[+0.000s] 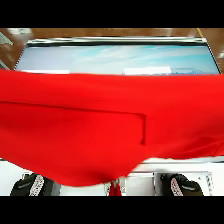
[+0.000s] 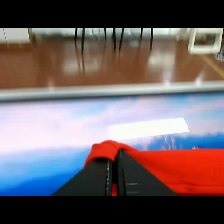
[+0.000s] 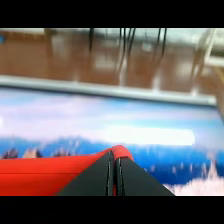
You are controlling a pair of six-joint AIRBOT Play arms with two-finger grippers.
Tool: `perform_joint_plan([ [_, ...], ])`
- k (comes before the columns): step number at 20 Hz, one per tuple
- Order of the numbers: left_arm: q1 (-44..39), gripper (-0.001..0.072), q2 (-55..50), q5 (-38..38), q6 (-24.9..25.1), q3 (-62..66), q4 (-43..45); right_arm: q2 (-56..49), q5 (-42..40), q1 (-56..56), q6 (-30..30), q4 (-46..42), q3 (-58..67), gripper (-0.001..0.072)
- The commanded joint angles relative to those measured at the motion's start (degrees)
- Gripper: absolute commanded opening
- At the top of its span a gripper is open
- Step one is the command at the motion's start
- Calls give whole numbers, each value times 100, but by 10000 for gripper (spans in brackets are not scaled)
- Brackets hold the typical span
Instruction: Fold the shirts.
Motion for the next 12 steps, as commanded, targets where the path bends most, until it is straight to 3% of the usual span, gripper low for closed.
perform_joint_plan([
  [1,4,42,-20,-516,-22,-846,55,-385,944,0,186,87,-201,54],
  [6,4,42,-555,-240,-4,-2688,52,-1493,1244,0,186,501,-1788,54],
  [11,-57,43,-2061,1178,293,-3923,-20,-2767,-1069,398,129,498,-3694,54],
  [12,-188,43,-2533,1506,695,-3941,-90,-3158,-1661,595,85,498,-3803,54],
])
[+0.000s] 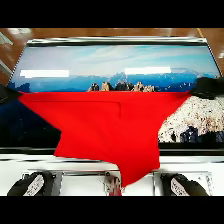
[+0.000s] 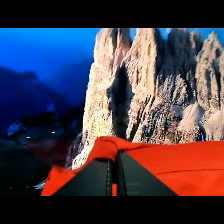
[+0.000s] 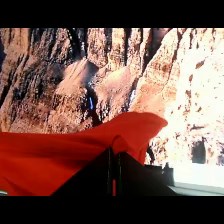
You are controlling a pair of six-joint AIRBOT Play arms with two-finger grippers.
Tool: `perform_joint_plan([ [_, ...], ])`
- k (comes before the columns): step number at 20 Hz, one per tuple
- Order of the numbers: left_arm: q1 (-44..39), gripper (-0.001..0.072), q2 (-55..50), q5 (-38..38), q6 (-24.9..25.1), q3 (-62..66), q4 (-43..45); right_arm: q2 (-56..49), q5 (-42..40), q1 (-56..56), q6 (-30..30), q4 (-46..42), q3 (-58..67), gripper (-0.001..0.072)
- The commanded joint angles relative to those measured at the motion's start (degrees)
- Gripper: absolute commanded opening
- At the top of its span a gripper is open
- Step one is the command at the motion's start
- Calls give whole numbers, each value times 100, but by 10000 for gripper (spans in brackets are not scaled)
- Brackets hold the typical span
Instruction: Fold the shirts.
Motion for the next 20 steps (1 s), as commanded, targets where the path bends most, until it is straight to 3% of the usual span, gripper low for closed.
perform_joint_plan([
  [1,-291,43,-1368,1211,789,-459,-131,-1174,-2004,483,-68,22,-743,54],
  [5,-857,43,-2662,3300,1270,-400,-129,-2380,-4465,949,-33,74,-743,54],
  [9,-1137,43,-3388,4835,1305,-400,-129,-2966,-5521,1143,730,79,-743,55],
  [13,-1207,43,-3882,4916,1357,-400,-127,-3373,-5466,1185,1038,83,-743,54],
  [17,-1252,44,-4015,4636,1784,-400,-122,-3530,-4990,1281,1097,37,-743,55],
  [20,-1241,43,-3926,3853,1943,-385,295,-3314,-4301,1250,1152,-201,-743,55],
])
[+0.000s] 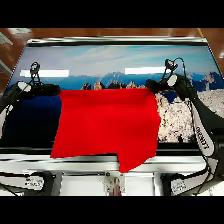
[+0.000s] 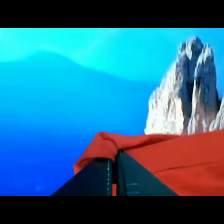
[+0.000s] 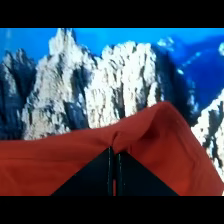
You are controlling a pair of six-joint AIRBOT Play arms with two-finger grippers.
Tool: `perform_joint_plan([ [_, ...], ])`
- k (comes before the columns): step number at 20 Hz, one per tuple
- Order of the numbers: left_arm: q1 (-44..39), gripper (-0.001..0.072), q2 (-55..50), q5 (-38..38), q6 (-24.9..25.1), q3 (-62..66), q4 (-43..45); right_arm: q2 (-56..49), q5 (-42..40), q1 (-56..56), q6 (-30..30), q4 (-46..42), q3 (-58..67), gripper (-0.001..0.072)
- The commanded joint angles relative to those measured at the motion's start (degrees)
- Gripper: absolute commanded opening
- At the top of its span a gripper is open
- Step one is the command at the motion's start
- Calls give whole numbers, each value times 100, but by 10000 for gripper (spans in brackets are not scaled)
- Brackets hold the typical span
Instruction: Fold the shirts.
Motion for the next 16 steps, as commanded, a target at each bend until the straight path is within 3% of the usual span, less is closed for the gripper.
perform_joint_plan([
  [1,-20,43,17,-1043,205,31,385,188,1099,-7,236,-258,-2,55],
  [4,-26,42,15,-2389,107,61,850,273,2671,4,293,-291,-7,55],
  [6,-26,42,-9,-2769,-437,59,1377,273,3147,13,286,-365,-109,54],
  [10,-24,42,-31,-2979,-979,61,2050,243,3027,13,356,-542,-520,54],
  [16,-28,68,-96,-3040,-1215,61,1974,179,2590,13,382,-483,-632,56],
])
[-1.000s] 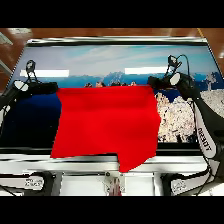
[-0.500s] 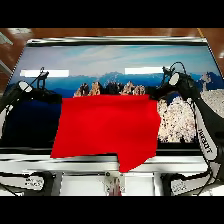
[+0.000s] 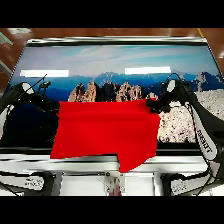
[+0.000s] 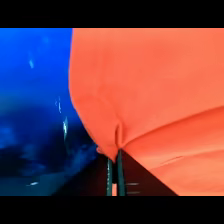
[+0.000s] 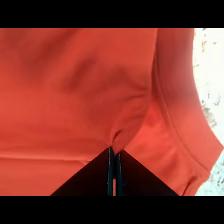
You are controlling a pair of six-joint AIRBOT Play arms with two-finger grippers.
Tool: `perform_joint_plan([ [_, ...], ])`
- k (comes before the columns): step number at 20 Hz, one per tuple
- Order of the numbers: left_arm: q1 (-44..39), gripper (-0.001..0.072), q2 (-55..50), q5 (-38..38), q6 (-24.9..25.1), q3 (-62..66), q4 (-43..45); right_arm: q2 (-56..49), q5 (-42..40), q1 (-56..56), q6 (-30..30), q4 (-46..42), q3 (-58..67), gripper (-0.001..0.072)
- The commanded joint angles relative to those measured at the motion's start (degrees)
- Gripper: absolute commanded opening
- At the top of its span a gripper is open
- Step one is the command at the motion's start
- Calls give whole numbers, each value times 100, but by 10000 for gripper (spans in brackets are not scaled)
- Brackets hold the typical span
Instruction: Fold the shirts.
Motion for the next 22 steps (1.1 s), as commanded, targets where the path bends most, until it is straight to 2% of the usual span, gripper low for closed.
perform_joint_plan([
  [1,2,191,-11,-199,-192,9,-22,-9,-160,2,26,109,-50,113],
  [2,2,354,13,-310,-192,9,-50,13,-146,-4,15,157,-48,292],
  [3,11,408,59,-439,-190,9,-44,76,-90,-17,-81,155,-48,459],
  [7,321,416,612,-1180,-188,7,-42,678,1029,-131,-535,-527,289,476],
  [8,481,473,815,-1425,-186,7,-42,850,1447,-188,-645,-918,446,476],
  [9,660,636,988,-1725,-188,-2,-44,1008,1891,-256,-741,-1331,525,476],
  [10,852,683,1119,-2033,-184,-46,-61,1147,2271,-358,-918,-1681,529,477],
  [11,1078,687,1248,-2256,-164,-179,-131,1279,2583,-525,-1095,-1781,431,503],
  [12,1329,703,1462,-2310,-164,-496,-304,1447,2787,-802,-1246,-1572,188,586],
  [15,2074,702,2452,-1816,90,-2273,-1381,2114,2643,-1851,-1784,66,-1049,586],
  [16,2245,702,2693,-1606,216,-2837,-1434,2341,2455,-2116,-1967,476,-1523,586],
  [19,2564,700,2959,-1311,601,-3993,-1097,2924,1860,-2601,-2267,581,-2656,585],
  [22,2656,695,2918,-1102,804,-4439,-1049,3276,1550,-2728,-2345,590,-3257,585],
])
